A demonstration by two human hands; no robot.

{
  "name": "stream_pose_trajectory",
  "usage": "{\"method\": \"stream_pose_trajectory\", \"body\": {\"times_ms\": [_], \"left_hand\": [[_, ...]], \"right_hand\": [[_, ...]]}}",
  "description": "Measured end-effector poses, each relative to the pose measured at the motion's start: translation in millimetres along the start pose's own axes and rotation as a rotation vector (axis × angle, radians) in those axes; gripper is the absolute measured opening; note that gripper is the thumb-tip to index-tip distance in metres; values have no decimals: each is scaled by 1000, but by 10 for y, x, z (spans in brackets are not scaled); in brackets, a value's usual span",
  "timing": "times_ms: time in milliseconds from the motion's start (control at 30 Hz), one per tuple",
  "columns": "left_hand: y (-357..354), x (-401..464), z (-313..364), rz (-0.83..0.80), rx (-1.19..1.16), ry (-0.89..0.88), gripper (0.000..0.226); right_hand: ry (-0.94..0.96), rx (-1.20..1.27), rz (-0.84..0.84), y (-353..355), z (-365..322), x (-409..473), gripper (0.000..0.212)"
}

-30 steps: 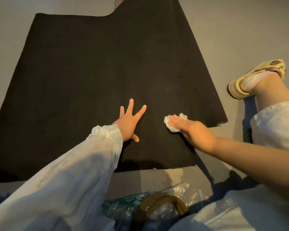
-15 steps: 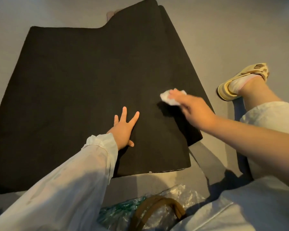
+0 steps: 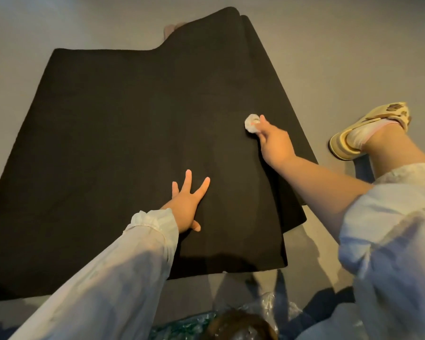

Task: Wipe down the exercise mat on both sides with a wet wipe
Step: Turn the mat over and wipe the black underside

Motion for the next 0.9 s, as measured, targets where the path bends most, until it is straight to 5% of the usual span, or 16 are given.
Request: {"method": "stream_pose_trajectory", "body": {"times_ms": [267,500,633,700,900], "left_hand": [[-3,-79,7,72,-5,7,114],[-13,-163,23,116,-54,26,111],[-25,-206,12,122,-109,23,109],[-15,-226,-21,117,-169,6,108],[93,-272,-264,125,-714,3,90]], "right_hand": [[40,48,-126,-68,148,-1343,35],[-3,-77,-446,-189,179,-2146,41],[-44,-213,-532,-289,108,-2379,88],[-43,-290,-493,-321,60,-2360,101],[19,-138,-376,-296,-175,-2289,89]]}}
Point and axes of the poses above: each hand's wrist, its own x-axis towards the middle knuckle, its own y-axis out of the back of the hand, z = x × y, the point moved 5 cm from there along x, towards the middle knuckle, and after that the axes turned 3 degrees about -z, right-handed, at the moved point
